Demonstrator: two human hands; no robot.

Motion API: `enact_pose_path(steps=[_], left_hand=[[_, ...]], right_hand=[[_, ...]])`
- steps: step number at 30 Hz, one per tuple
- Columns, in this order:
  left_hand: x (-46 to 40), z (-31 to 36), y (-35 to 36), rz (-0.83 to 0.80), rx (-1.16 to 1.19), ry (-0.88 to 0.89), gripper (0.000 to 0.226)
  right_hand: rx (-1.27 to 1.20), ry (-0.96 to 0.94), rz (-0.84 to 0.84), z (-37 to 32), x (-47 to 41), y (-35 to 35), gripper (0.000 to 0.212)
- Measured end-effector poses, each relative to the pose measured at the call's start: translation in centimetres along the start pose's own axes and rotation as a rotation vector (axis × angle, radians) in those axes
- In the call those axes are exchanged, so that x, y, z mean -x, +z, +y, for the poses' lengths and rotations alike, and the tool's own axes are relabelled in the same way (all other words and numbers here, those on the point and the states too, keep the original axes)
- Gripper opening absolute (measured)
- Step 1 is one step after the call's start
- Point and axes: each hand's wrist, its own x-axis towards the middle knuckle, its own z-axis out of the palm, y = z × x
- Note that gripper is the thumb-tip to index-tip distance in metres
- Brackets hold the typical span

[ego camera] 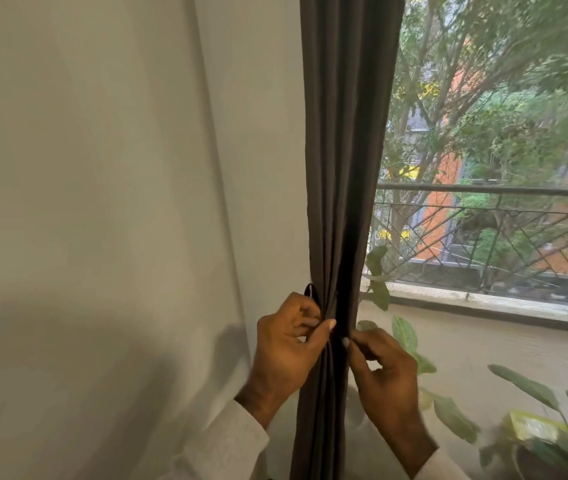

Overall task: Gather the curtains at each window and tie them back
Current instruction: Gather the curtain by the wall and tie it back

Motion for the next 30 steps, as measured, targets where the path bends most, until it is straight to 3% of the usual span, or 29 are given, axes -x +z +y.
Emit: enact_pose_path(steps=[4,9,11,14,17,19,23,27,30], left_hand=[[-0.1,-1.3,0.2,0.003,-0.034,0.169,0.011],[-0.4,-1.2,0.0,-0.004,0.008,0.056,0.023],[-0.6,-1.4,-0.3,0.007,-0.006,0.034,0.024],[-0.9,-1.3,-0.8,0.001,0.005,0.015,0.031],[-0.7,-1.8,-1.2,-0.037,-0.024,0.095,0.016],[-0.8,-2.5,-1.5,-0.064,-0.042,0.179,0.006],[-1.0,-3.5,-1.9,-0.055,-0.026,0.234,0.017],[-1.1,-3.9,-1.6,0.000,-0.071,0.202,0.021],[-1.1,-3.5,-0.8,0.021,-0.040,0.170,0.021]], right_hand=[[0.167,-0.127,-0.079,-0.2,1.2,0.6,0.021],[0.196,-0.183,-0.263,0.1,0.3,0.0,0.035],[0.143,-0.199,-0.204,0.0,-0.3,-0.4,0.031],[0.049,0.007,0.015,0.9,-2.0,-0.7,0.027],[-0.200,0.293,-0.072,2.1,-3.8,-0.3,0.050],[-0.345,0.349,-0.105,2.4,-4.5,0.0,0.046],[-0.214,0.314,-0.056,1.8,-4.5,-0.6,0.020],[0.175,0.007,0.081,0.4,-1.9,-0.7,0.008],[0.345,-0.119,0.028,-0.2,0.4,0.3,0.034]])
